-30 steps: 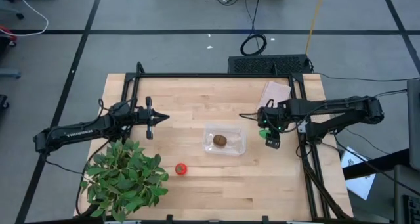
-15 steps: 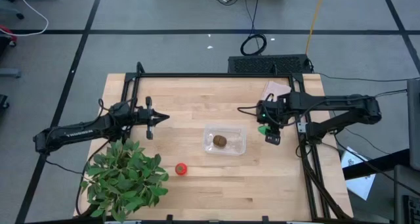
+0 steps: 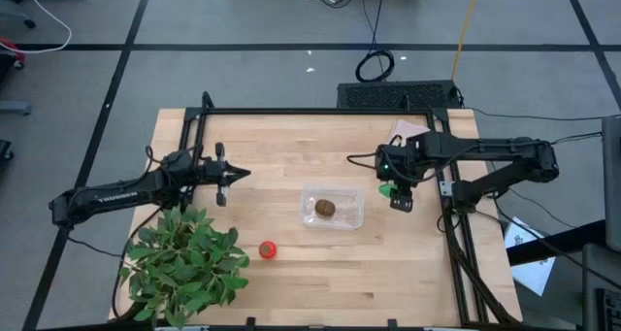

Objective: Pick and placing Produce into tupperware
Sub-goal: Put the green corn into the transparent bin

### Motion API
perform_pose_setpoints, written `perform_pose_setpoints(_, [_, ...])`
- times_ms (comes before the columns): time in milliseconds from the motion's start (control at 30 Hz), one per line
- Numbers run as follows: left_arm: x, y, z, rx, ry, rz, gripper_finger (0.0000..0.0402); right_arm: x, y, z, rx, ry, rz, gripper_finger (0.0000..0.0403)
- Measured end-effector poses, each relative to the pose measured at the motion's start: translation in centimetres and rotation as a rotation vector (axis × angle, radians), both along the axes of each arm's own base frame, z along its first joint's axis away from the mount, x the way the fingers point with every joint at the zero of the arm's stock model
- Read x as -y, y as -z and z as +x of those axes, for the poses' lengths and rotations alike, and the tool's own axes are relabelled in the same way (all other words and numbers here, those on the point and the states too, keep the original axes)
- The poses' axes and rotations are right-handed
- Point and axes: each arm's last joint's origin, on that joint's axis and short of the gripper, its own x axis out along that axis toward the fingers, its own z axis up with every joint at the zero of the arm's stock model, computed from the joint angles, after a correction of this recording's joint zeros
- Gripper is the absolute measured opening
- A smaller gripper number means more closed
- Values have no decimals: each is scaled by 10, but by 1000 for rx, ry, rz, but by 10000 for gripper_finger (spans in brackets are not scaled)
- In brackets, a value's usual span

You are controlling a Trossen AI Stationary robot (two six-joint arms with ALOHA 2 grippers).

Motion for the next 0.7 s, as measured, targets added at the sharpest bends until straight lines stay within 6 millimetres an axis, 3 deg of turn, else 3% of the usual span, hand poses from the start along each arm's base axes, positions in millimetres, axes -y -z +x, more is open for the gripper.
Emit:
perform_pose_setpoints(400, [0, 0, 0, 0, 0, 0, 17, 14, -23, -3, 20, 29, -8, 202])
perform_pose_setpoints(700, [0, 0, 0, 0, 0, 0, 17, 17, -24, -4, 23, 23, -11, 202])
